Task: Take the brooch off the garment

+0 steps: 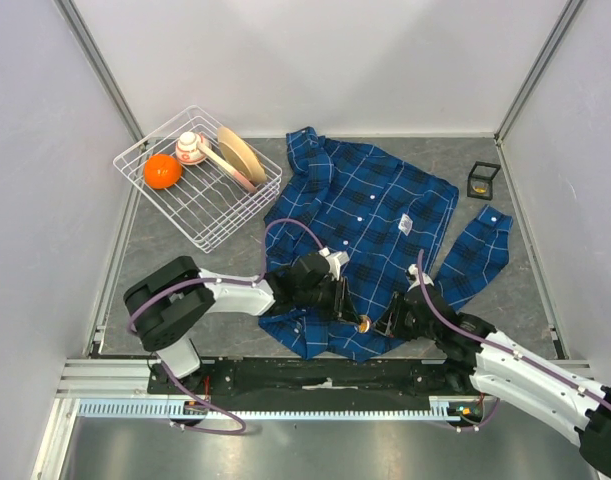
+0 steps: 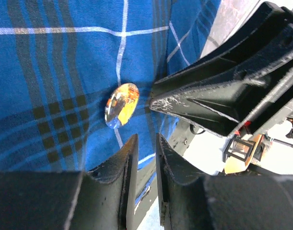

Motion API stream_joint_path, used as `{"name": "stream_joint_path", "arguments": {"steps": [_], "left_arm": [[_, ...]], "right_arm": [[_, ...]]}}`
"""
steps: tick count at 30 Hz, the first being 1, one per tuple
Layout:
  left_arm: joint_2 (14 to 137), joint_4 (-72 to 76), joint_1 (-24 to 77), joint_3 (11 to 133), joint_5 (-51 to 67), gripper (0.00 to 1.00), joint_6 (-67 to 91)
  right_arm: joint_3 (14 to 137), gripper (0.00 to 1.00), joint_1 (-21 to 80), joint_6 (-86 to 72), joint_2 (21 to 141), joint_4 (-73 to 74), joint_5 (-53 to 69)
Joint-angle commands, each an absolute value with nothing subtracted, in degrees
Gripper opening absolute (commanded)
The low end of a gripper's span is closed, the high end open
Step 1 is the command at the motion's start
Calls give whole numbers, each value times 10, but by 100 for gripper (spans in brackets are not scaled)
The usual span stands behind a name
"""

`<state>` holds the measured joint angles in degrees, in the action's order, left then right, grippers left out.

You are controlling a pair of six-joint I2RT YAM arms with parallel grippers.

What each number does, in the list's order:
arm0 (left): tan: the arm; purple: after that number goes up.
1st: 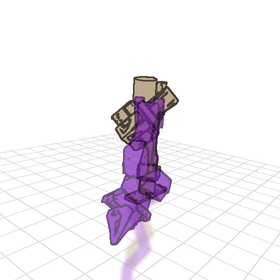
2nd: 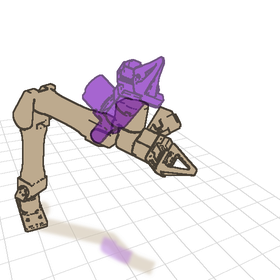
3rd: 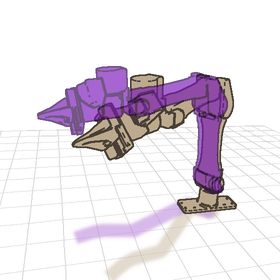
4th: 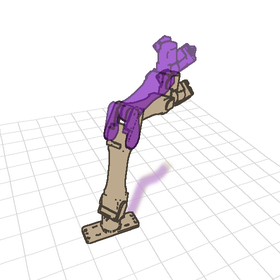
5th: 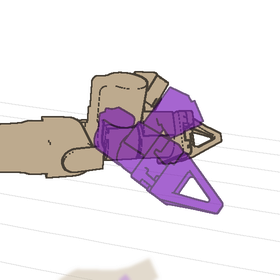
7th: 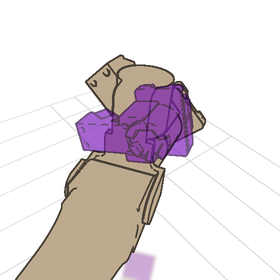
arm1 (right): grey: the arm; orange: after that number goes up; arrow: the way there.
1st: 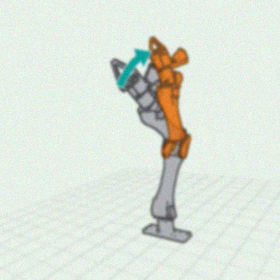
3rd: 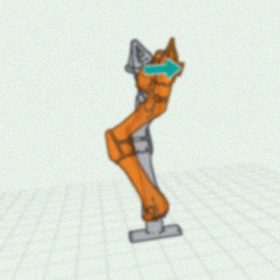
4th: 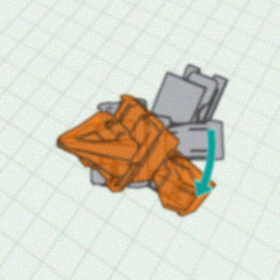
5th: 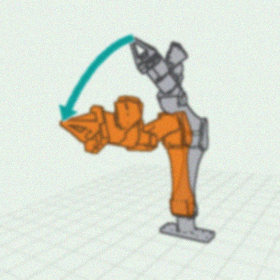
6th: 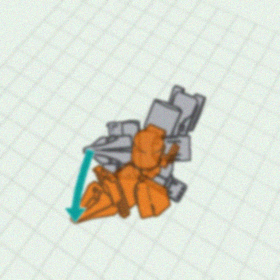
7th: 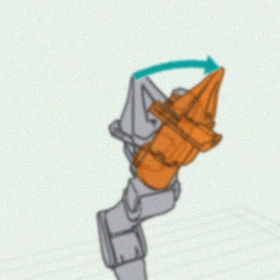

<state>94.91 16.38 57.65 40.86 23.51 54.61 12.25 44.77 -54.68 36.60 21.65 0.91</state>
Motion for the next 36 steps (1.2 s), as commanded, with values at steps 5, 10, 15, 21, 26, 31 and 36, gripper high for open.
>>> {"name": "stream_joint_path", "arguments": {"steps": [5, 10, 15, 21, 26, 31, 36], "left_arm": [[992, 221, 579, 423, 221, 26, 548], [1005, 221, 579, 422, 209, 24, 548], [1010, 216, 578, 416, 195, 23, 548], [1019, 206, 579, 417, 183, 23, 545], [1027, 189, 577, 418, 173, 22, 544], [1027, 185, 577, 415, 171, 22, 542], [1030, 185, 576, 416, 175, 21, 541]], "right_arm": [[105, 36, 450, -566, 350, 151, 26], [87, 39, 450, -577, 355, 124, 33], [88, 39, 450, -578, 353, 122, 28], [97, 39, 450, -565, 359, 127, 24], [112, 40, 450, -544, 362, 138, 17], [140, 42, 449, -521, 374, 142, 13], [149, 42, 450, -512, 379, 139, 10]]}}
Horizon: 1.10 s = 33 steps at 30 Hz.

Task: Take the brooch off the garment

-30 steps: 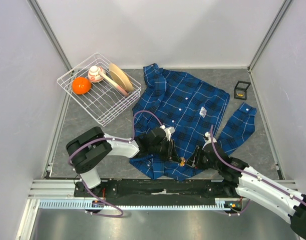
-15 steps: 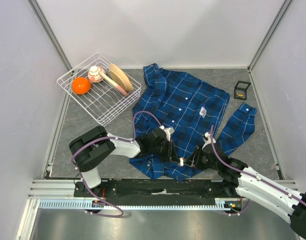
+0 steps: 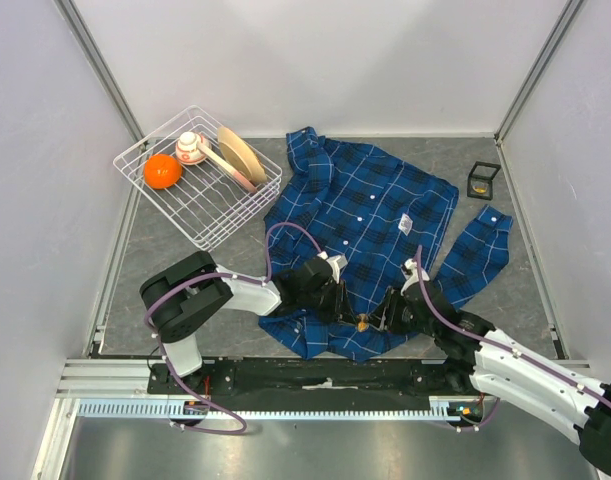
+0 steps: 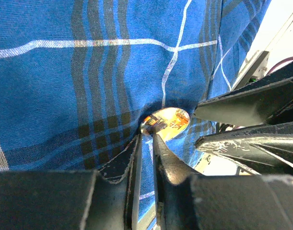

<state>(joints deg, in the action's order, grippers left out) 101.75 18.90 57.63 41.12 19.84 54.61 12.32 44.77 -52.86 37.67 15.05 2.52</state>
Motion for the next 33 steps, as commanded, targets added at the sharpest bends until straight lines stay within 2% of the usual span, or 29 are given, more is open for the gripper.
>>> {"name": "stream_joint_path", "arguments": {"steps": [1, 10, 17, 26, 33], "left_arm": [[1030, 185, 576, 416, 175, 21, 541], [1024, 187, 576, 413, 176, 21, 538], [1020, 187, 576, 412, 177, 21, 540], [1001, 185, 575, 408, 180, 22, 550], [950, 173, 572, 386, 172, 43, 577]], "right_arm": [[147, 42, 450, -513, 383, 137, 10], [135, 41, 450, -512, 416, 106, 14], [120, 30, 449, -518, 406, 53, 50], [111, 28, 450, -513, 404, 35, 56], [107, 28, 450, -503, 422, 12, 73]]}}
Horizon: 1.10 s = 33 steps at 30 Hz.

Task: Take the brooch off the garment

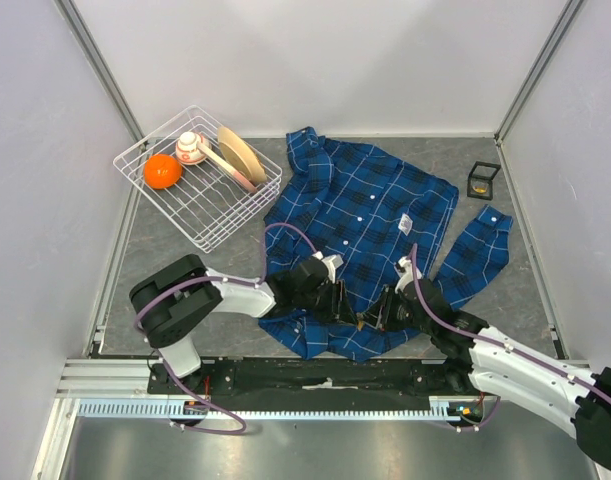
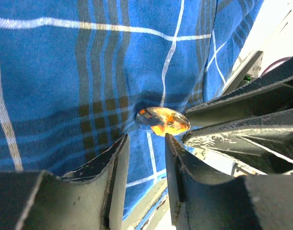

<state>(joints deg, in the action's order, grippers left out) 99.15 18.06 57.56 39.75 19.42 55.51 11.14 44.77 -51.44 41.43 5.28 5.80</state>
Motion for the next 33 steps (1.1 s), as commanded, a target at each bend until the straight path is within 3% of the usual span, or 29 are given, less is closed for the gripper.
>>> {"name": "stream_joint_path", "arguments": {"steps": [1, 11, 18, 33], "left_arm": [[941, 171, 573, 384, 173, 44, 581], [866, 145, 557, 354, 141, 49, 666], [919, 118, 542, 411, 213, 52, 698], [974, 67, 553, 445, 268, 50, 802]], "right_arm": [[108, 28, 450, -501, 424, 11, 74], [112, 27, 449, -482, 489, -49, 118], [129, 26, 449, -458, 510, -59, 130], [98, 37, 451, -442, 409, -36, 140]]}}
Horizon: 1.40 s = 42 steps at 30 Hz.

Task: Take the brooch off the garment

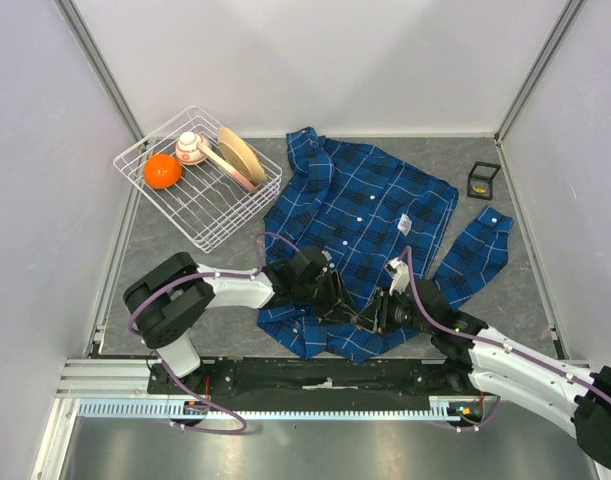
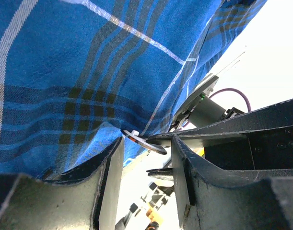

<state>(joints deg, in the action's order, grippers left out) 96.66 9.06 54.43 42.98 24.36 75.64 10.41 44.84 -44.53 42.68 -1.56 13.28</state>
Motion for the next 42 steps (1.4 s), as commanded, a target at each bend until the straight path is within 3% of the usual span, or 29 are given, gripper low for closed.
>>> {"name": "stream_joint_path", "arguments": {"steps": [1, 8, 12, 15, 25, 28, 42], "left_arm": [[976, 67, 555, 447, 272, 50, 808], [1000, 68, 570, 463, 287, 50, 826], [1005, 72, 570, 455, 279, 49, 830], [1005, 82, 571, 452, 277, 46, 831], [996, 73, 574, 451, 258, 32, 806], [983, 61, 575, 451, 246, 23, 777], [945, 4, 584, 454, 186, 9, 674]], "right_arm": [[96, 38, 451, -441, 409, -36, 143], [97, 46, 450, -439, 422, -40, 152], [99, 60, 450, -439, 405, -26, 142], [99, 63, 450, -439, 387, -19, 139], [108, 63, 451, -432, 370, 20, 120], [114, 63, 450, -435, 354, 48, 99], [104, 47, 450, -516, 323, 98, 19]]}}
